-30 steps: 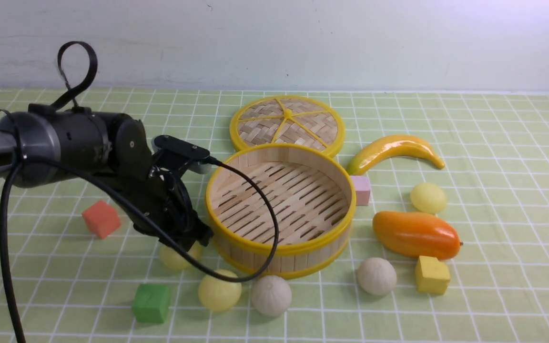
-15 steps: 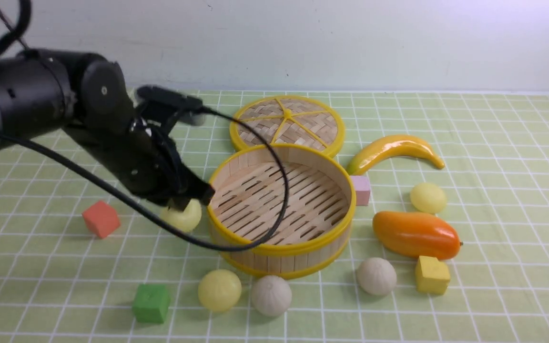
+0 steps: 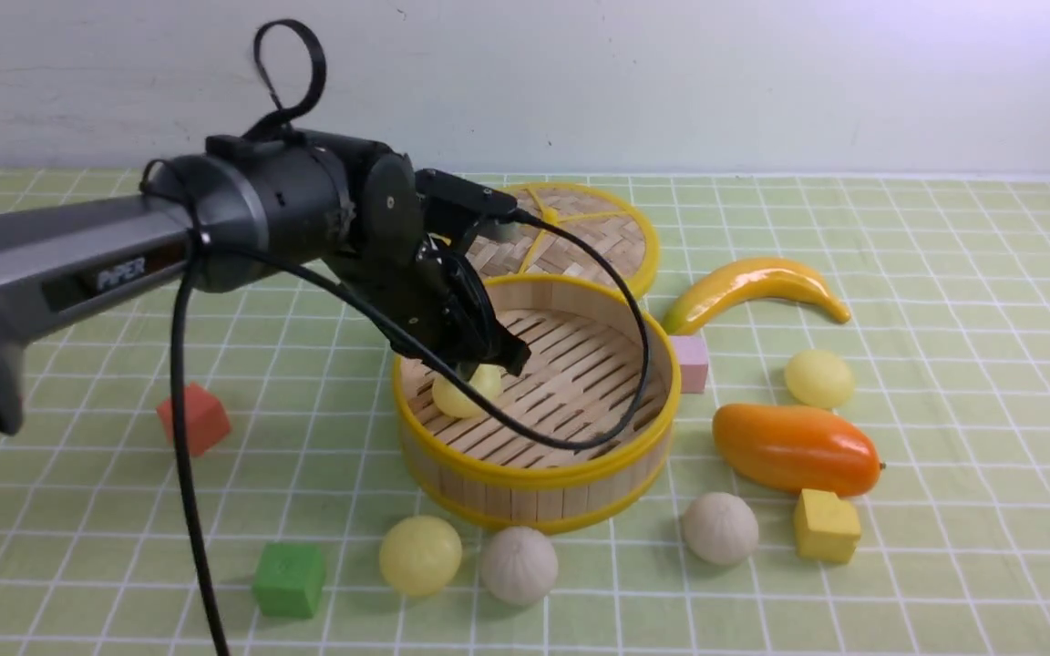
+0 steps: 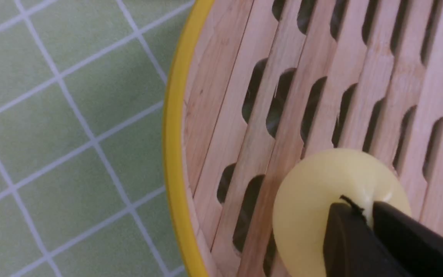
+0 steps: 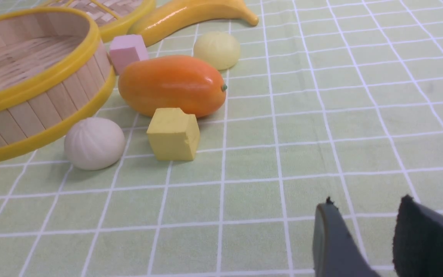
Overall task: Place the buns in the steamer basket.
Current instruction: Use the left arm to put the steamed stuffed bun into the steamer, then use the left arm to grab a steamed stuffed bun
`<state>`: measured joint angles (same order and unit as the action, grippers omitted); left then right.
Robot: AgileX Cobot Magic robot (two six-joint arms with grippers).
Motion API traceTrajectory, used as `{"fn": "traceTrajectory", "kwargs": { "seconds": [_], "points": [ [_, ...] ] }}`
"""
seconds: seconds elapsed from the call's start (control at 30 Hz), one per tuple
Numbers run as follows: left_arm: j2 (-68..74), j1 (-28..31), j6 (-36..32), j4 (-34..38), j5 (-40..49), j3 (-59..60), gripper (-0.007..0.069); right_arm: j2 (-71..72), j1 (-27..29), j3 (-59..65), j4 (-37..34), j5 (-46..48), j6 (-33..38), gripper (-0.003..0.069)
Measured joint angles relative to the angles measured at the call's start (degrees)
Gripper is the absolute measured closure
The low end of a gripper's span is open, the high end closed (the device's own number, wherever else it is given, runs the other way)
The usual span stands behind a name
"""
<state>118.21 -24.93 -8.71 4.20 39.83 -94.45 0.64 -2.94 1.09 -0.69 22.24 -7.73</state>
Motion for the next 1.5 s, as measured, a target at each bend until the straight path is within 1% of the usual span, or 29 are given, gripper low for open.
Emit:
{"fn": "traceTrajectory", "kwargs": {
  "seconds": [0.1,0.13,0.2,0.23,0.27,0.3,0.33,0.37,0.4,0.47,0.5,0.53,0.57,0.6,0.63,0.7,0.8,0.83,0.87,0.93,1.0,1.13,1.2,1.23,1.27,1.33,1.43,1.5],
  "points": [
    [0.7,0.0,0.7,-0.4,2.1,-2.3,0.0406,0.0,0.0,0.0,0.0,0.0,0.0,0.0418],
    [0.6,0.0,1.5,-0.8,2.9,-3.2,0.0355,0.0,0.0,0.0,0.0,0.0,0.0,0.0418],
    [0.2,0.0,3.8,-1.4,4.1,-4.4,0.0277,0.0,0.0,0.0,0.0,0.0,0.0,0.0418],
    [0.0,0.0,4.1,-1.6,4.5,-4.7,0.0271,0.0,0.0,0.0,0.0,0.0,0.0,0.0418],
    [-1.5,-0.1,7.2,-2.2,6.9,-5.6,0.0239,0.0,0.0,0.0,0.0,0.0,0.0,0.0418],
    [-3.0,-0.1,8.7,-2.4,8.1,-5.7,0.0242,0.0,0.0,0.0,0.0,0.0,0.0,0.0418],
    [-4.9,-0.1,9.7,-2.6,10.0,-5.7,0.026,0.0,0.0,0.0,0.0,0.0,0.0,0.0418],
    [-7.1,-0.1,10.8,-2.6,12.3,-5.4,0.0305,0.0,0.0,0.0,0.0,0.0,0.0,0.0418],
    [-8.5,-0.1,10.9,-2.5,13.0,-4.9,0.0334,0.0,0.0,0.0,0.0,0.0,0.0,0.0418],
    [-14.2,-0.1,10.5,-1.3,16.4,-1.1,0.0467,0.0,0.0,0.0,0.0,0.0,0.0,0.0418],
    [-14.7,-0.1,10.5,-1.2,16.7,-0.6,0.0467,0.0,0.0,0.0,0.0,0.0,0.0,0.0418],
    [-18.6,-0.1,8.7,0.7,18.0,4.3,0.0582,0.0,0.0,0.0,0.0,0.0,0.0,0.0418],
    [-19.5,-0.1,8.3,1.3,18.2,5.8,0.0593,0.0,0.0,0.0,0.0,0.0,0.0,0.0418],
    [-22.0,-0.1,5.9,3.3,18.4,10.4,0.0638,0.0,0.0,0.0,0.0,0.0,0.0,0.0418],
    [-24.3,-0.1,3.6,5.9,17.9,15.9,0.0638,0.0,0.0,0.0,0.0,0.0,0.0,0.0418],
    [-26.3,-0.1,-0.9,9.6,16.1,23.0,0.0638,0.0,0.0,0.0,0.0,0.0,0.0,0.0418],
    [-26.7,-0.1,-5.4,12.6,13.5,28.1,0.0638,0.0,0.0,0.0,0.0,0.0,0.0,0.0418],
    [-26.5,-0.1,-8.6,13.9,11.3,30.6,0.0637,0.0,0.0,0.0,0.0,0.0,0.0,0.0418],
    [-26.5,-0.1,-8.9,14.1,10.8,30.9,0.0637,0.0,0.0,0.0,0.0,0.0,0.0,0.0418],
    [-25.6,-0.1,-10.7,14.8,7.4,31.8,0.0611,0.0,0.0,0.0,0.0,0.0,0.0,0.0418],
    [-24.9,-0.1,-11.1,15.1,4.4,31.9,0.0567,0.0,0.0,0.0,0.0,0.0,0.0,0.0418],
    [-22.5,-0.1,-12.5,15.3,-0.9,32.0,0.043,0.0,0.0,0.0,0.0,0.0,0.0,0.0418],
    [-21.2,-0.1,-13.9,15.3,-2.4,32.0,0.0379,0.0,0.0,0.0,0.0,0.0,0.0,0.0418],
    [-21.2,-0.1,-14.1,15.3,-2.4,32.0,0.0375,0.0,0.0,0.0,0.0,0.0,0.0,0.0418],
    [-20.3,-0.1,-15.1,15.3,-3.2,32.0,0.0353,0.0,0.0,0.0,0.0,0.0,0.0,0.0418],
    [-18.9,-0.1,-16.1,15.5,-4.0,32.0,0.0343,0.0,0.0,0.0,0.0,0.0,0.0,0.0418],
    [-17.9,-0.1,-16.6,15.5,-4.8,32.0,0.0349,0.0,0.0,0.0,0.0,0.0,0.0,0.0418],
    [-16.7,-0.1,-16.8,15.5,-5.6,32.0,0.0375,0.0,0.0,0.0,0.0,0.0,0.0,0.0418]
  ]
}}
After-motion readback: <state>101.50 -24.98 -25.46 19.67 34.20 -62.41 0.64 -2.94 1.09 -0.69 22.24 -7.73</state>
